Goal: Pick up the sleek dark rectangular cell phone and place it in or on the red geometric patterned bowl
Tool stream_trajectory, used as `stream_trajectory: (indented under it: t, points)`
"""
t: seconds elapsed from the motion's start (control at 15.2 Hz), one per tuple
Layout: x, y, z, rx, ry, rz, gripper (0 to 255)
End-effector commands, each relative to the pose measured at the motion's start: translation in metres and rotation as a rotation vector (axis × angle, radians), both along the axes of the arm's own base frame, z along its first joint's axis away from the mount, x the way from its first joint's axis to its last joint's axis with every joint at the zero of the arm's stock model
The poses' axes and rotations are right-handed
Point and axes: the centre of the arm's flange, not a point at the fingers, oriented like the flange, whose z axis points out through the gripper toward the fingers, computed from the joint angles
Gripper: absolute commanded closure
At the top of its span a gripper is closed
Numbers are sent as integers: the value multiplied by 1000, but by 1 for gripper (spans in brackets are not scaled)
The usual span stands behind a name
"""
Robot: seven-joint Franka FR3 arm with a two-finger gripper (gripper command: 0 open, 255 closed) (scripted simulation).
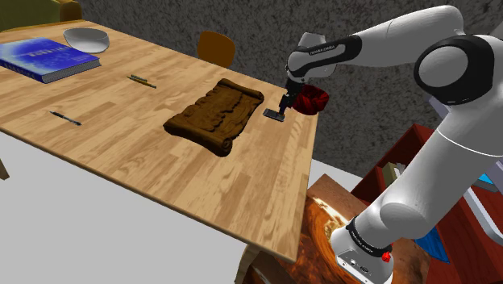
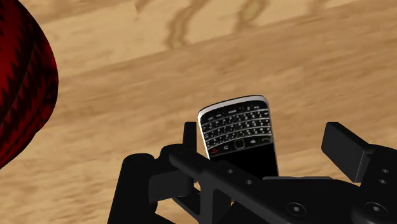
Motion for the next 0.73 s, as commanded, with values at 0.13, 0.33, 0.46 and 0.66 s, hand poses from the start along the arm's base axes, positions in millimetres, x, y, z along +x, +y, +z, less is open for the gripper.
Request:
stream_trajectory:
  t: [0.13, 0.33, 0.46, 0.66]
  points:
    - [10, -5, -23, -4, -2, 4, 0]
    - [10, -5, -39, -4, -2, 4, 0]
    - [10, -5, -48, -4, -2, 4, 0]
    - [10, -5, -48, -4, -2, 4, 0]
